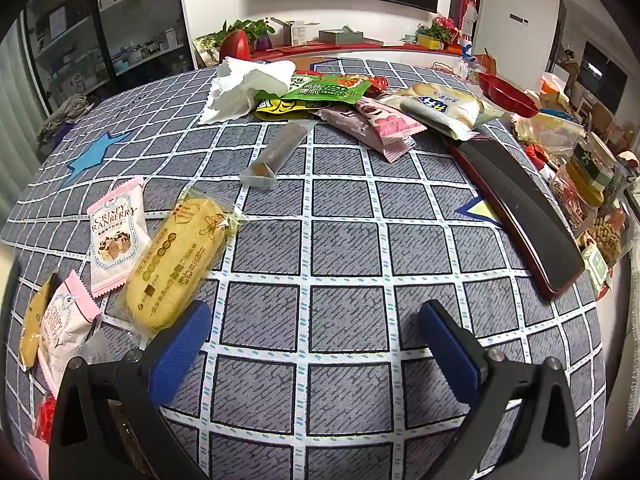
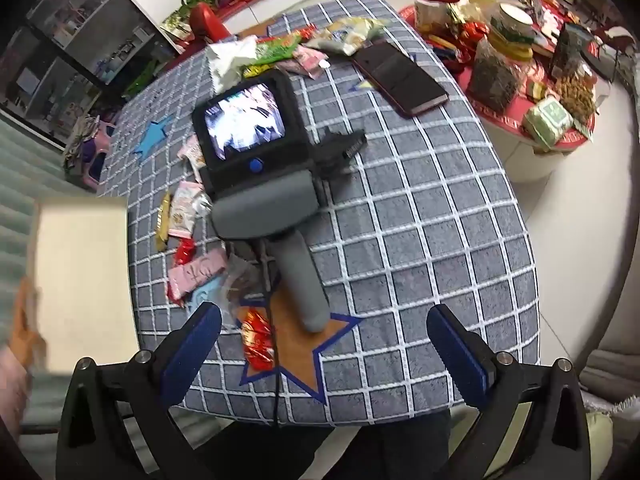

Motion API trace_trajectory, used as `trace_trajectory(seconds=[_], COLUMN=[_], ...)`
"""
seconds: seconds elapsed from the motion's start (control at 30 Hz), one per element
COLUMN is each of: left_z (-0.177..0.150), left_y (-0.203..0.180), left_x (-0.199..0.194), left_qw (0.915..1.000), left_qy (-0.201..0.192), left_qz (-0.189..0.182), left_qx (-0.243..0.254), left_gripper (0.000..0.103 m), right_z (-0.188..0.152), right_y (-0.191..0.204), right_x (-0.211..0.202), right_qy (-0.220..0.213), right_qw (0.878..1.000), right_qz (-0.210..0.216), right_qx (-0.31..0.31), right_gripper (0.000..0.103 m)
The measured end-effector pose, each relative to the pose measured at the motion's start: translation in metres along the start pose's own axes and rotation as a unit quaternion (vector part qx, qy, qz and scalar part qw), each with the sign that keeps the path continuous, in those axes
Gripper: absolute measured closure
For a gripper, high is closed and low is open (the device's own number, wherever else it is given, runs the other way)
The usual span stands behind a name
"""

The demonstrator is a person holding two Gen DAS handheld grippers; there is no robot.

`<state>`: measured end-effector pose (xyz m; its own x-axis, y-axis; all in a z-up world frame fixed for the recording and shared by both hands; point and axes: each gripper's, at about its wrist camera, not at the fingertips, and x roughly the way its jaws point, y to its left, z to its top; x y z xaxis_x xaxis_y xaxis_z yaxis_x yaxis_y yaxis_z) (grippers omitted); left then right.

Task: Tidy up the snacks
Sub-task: 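Move both tools toward the snacks near the cream box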

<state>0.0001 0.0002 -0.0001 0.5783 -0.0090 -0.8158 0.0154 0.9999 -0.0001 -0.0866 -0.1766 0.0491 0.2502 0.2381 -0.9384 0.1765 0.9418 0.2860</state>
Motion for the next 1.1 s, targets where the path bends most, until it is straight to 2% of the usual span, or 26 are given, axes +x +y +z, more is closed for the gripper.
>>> trace_trajectory(seconds=[0.17, 0.5, 0.8, 0.87, 0.93, 0.97, 1.1], left_z=[0.000, 0.000, 0.000, 0.004, 0.012, 0.020, 0.039], left_y=[0.000, 0.000, 0.000, -0.002, -0.005, -0.009, 0.004], left_x=[0.000, 0.000, 0.000, 0.002, 0.004, 0.001, -0.055], left_qw=[1.0000, 1.0000, 1.0000, 0.9999, 0.9984, 0.9962, 0.9973], left_qy=[0.000, 0.000, 0.000, 0.011, 0.052, 0.080, 0.046], left_qz=[0.000, 0.000, 0.001, 0.002, -0.006, -0.003, -0.006], left_qx=[0.000, 0.000, -0.002, 0.000, 0.018, 0.033, 0.057], left_gripper=[0.000, 0.000, 0.000, 0.000, 0.000, 0.000, 0.000], right_z=[-0.005, -0.011, -0.014, -0.011, -0.005, -0.001, 0.020], right_y=[-0.015, -0.063, -0.101, -0.109, -0.114, -0.117, -0.124], right_x=[0.010, 0.013, 0.022, 0.023, 0.023, 0.022, 0.021], right_qy=[0.033, 0.060, 0.086, 0.092, 0.091, 0.088, 0.088], right_qw=[0.999, 0.997, 0.996, 0.995, 0.995, 0.996, 0.996], right_qz=[-0.010, -0.020, 0.004, 0.008, 0.013, 0.015, 0.012], right_qx=[0.009, 0.041, 0.040, 0.033, 0.029, 0.026, 0.025], right_gripper=[0.000, 0.000, 0.000, 0.000, 0.000, 0.000, 0.000])
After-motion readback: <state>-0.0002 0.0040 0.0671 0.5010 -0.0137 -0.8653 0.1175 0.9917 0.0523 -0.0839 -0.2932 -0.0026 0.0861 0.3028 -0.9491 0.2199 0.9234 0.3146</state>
